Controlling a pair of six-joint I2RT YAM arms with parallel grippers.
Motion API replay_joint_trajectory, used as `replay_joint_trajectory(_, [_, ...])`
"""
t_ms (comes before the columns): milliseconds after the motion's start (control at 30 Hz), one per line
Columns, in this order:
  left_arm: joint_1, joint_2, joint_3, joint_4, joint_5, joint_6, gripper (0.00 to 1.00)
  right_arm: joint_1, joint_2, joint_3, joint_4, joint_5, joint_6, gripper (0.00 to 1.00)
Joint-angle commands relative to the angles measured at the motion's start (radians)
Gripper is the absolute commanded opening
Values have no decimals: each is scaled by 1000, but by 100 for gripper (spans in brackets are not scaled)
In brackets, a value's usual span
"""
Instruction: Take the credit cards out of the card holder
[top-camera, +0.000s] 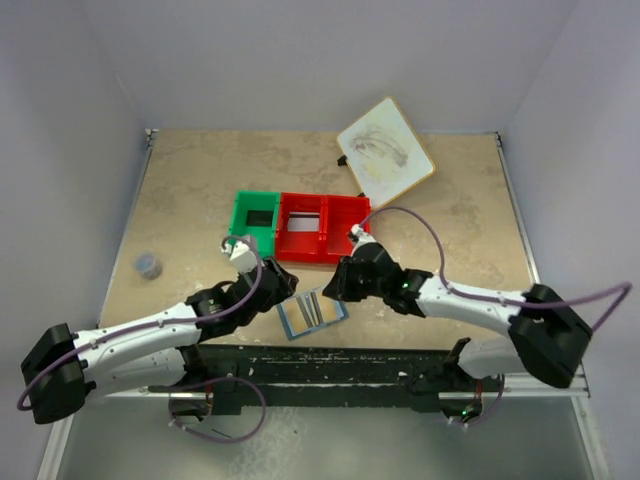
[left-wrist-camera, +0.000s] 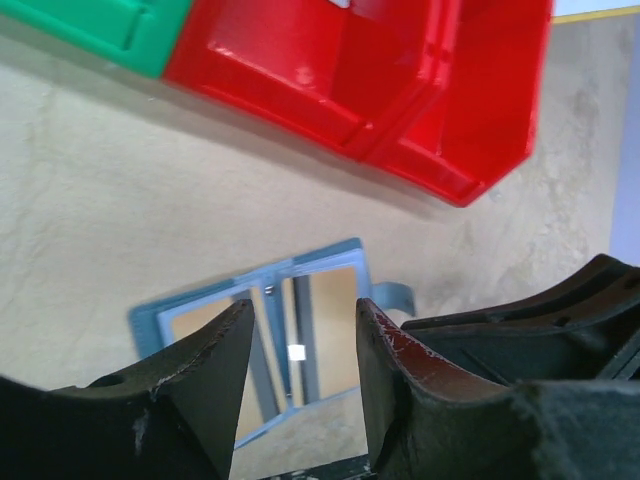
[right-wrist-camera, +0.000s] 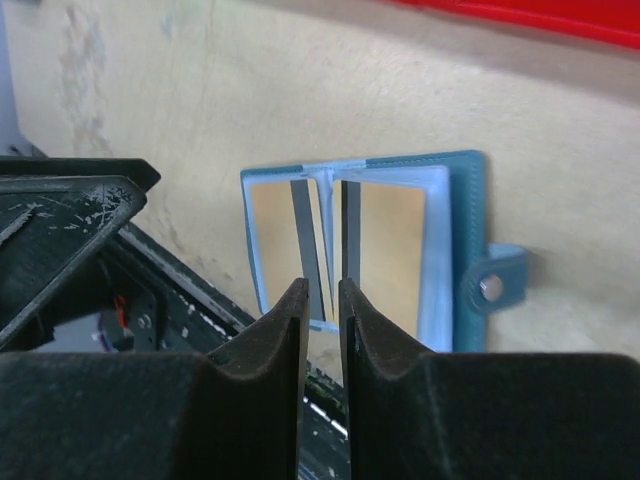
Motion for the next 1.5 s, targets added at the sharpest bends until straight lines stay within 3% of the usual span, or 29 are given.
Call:
replay_joint_trajectory(0, [1,-24,-45,-136,-50,-43,43,4,159,70,202,-189,-84,22])
replay_joint_trajectory(167, [1,-30,-92,-100,7,-59,40,10,284,106,298,-284,-90,24])
replay_joint_trajectory(400, [1,45,-65,-80,46,-27,33,13,420,157,274,-327,-116,27])
replay_joint_trajectory(833, [1,116,-69,-31,115,9,29,14,444,122,158,-207,-95,28])
replay_joint_trajectory(1300, [1,215,-88,-3,149,26,3,15,455,-16,463,-366,52,29])
replay_joint_trajectory(1467, [1,222,-99,-4,143,19,0,14,442,-84,568,-378,136,25])
